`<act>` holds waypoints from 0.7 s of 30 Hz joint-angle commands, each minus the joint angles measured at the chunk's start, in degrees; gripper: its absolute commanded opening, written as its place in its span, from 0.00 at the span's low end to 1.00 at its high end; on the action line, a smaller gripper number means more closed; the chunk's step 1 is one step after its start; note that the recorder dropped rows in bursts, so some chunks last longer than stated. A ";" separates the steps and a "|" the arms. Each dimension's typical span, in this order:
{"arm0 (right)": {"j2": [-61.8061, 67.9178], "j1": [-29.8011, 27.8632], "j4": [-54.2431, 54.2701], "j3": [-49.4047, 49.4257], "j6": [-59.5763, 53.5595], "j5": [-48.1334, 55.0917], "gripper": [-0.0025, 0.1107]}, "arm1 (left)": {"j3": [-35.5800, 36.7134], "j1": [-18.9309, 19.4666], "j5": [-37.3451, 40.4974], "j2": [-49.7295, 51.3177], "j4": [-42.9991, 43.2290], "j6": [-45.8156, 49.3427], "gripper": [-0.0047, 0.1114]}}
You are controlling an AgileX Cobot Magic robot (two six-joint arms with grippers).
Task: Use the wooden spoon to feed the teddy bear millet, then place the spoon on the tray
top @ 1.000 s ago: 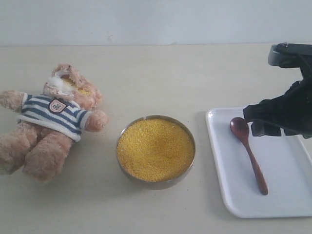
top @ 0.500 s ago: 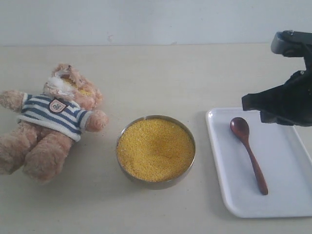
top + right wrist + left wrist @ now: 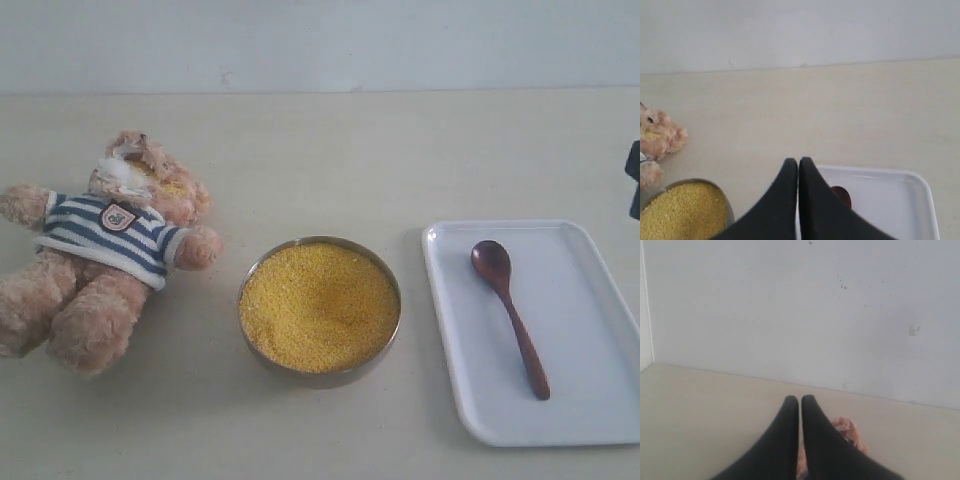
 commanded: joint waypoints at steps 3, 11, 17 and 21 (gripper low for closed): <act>-9.15 -0.04 -0.04 4.44 -0.41 -5.19 0.02 | 2.58 0.02 0.80 -1.26 0.32 -0.56 0.07; -9.72 -0.04 -0.04 4.59 -0.08 -3.73 0.02 | 2.47 0.02 0.66 -1.26 0.32 -0.56 0.07; -9.72 -0.04 -0.04 4.59 -0.08 -3.73 0.02 | 2.47 0.02 0.66 -1.26 0.32 -0.56 0.07; -9.72 -0.04 -0.04 4.59 -0.08 -3.73 0.02 | 2.47 0.02 0.66 -1.26 0.32 -0.56 0.07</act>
